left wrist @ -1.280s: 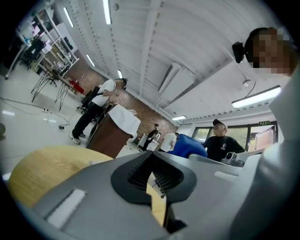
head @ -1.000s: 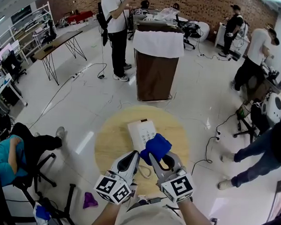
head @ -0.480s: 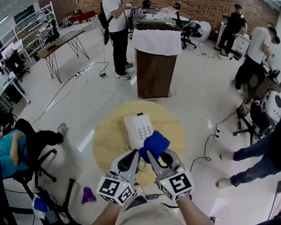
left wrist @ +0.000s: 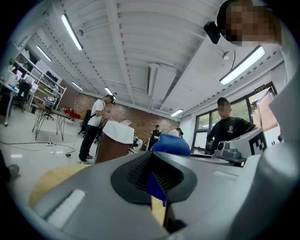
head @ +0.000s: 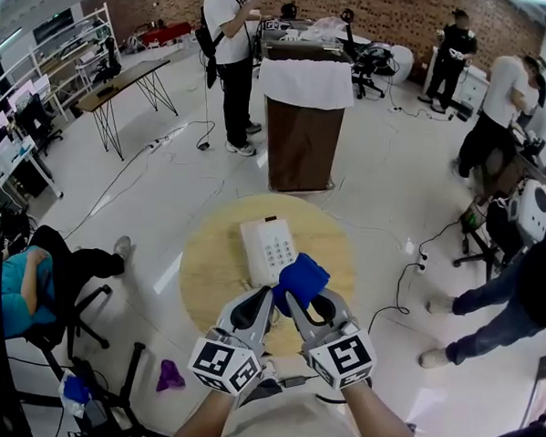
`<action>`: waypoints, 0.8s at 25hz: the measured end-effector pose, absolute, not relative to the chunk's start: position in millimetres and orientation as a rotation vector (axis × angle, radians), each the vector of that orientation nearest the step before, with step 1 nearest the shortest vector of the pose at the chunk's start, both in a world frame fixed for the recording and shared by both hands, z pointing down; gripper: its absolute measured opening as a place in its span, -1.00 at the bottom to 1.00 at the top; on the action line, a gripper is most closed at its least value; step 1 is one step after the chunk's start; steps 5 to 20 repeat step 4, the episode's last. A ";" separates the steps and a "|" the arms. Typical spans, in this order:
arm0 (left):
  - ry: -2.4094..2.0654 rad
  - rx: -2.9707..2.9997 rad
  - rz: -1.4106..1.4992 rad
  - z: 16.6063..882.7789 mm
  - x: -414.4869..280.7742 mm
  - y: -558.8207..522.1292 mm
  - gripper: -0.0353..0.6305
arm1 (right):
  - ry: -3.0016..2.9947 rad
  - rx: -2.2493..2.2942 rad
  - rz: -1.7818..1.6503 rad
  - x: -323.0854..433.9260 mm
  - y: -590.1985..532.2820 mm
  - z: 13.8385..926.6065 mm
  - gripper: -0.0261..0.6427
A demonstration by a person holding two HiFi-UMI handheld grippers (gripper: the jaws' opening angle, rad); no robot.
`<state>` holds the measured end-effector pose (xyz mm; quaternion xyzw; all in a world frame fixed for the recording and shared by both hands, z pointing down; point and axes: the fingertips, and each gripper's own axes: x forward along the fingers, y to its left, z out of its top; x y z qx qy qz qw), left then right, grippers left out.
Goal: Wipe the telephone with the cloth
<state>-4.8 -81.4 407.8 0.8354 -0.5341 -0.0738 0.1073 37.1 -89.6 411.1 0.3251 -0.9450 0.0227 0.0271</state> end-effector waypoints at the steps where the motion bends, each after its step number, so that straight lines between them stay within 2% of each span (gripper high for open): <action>1: -1.570 2.462 -0.221 408.9 -4.0 -81.0 -0.89 | -2.919 1.002 0.072 37.3 -88.5 411.1 -0.72; 20: -1.568 2.468 -0.223 409.8 -1.6 -80.2 -0.89 | -2.922 1.001 0.076 38.4 -86.0 410.2 -0.72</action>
